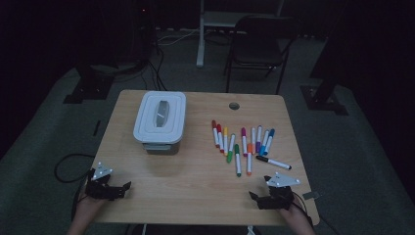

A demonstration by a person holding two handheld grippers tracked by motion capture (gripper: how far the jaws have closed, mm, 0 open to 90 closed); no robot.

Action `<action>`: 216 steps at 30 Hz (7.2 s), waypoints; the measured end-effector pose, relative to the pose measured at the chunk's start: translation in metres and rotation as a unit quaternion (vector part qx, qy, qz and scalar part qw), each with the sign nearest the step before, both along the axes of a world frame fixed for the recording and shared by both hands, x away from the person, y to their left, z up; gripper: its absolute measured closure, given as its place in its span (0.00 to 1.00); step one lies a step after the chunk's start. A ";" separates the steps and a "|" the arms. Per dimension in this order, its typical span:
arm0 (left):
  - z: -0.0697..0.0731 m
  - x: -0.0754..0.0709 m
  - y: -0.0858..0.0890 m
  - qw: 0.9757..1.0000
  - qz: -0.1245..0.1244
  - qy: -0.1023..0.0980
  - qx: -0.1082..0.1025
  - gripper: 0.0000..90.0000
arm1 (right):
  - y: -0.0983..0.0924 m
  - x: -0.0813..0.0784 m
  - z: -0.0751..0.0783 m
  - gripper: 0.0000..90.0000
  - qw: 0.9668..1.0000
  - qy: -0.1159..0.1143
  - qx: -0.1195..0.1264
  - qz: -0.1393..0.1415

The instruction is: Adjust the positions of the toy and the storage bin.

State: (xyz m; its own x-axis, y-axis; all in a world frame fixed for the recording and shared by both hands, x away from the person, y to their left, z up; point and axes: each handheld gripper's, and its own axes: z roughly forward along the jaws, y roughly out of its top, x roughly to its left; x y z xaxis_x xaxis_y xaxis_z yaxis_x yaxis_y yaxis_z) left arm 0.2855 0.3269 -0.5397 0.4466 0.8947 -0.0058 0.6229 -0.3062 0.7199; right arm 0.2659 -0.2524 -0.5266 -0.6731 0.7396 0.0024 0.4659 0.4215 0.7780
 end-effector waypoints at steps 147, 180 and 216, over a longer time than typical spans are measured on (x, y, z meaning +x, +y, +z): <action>0.038 0.195 -0.075 0.999 -0.037 0.027 0.030 0.01 | 0.182 0.242 0.022 0.23 0.994 0.078 0.014 -0.070; 0.035 0.056 -0.116 0.992 -0.119 0.012 0.027 0.00 | 0.143 0.155 0.019 0.25 0.996 0.076 0.056 0.003; 0.039 0.005 -0.145 0.974 -0.222 -0.015 -0.042 0.01 | 0.056 0.109 0.033 0.14 0.998 0.013 0.049 -0.033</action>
State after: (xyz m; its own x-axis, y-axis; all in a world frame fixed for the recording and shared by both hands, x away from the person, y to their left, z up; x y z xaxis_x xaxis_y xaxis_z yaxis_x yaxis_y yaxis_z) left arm 0.2906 0.1822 -0.5005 0.7905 0.6103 -0.0512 0.4205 -0.4801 0.7699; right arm 0.3751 -0.1965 -0.4936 -0.6221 0.7773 0.0933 0.5107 0.3126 0.8009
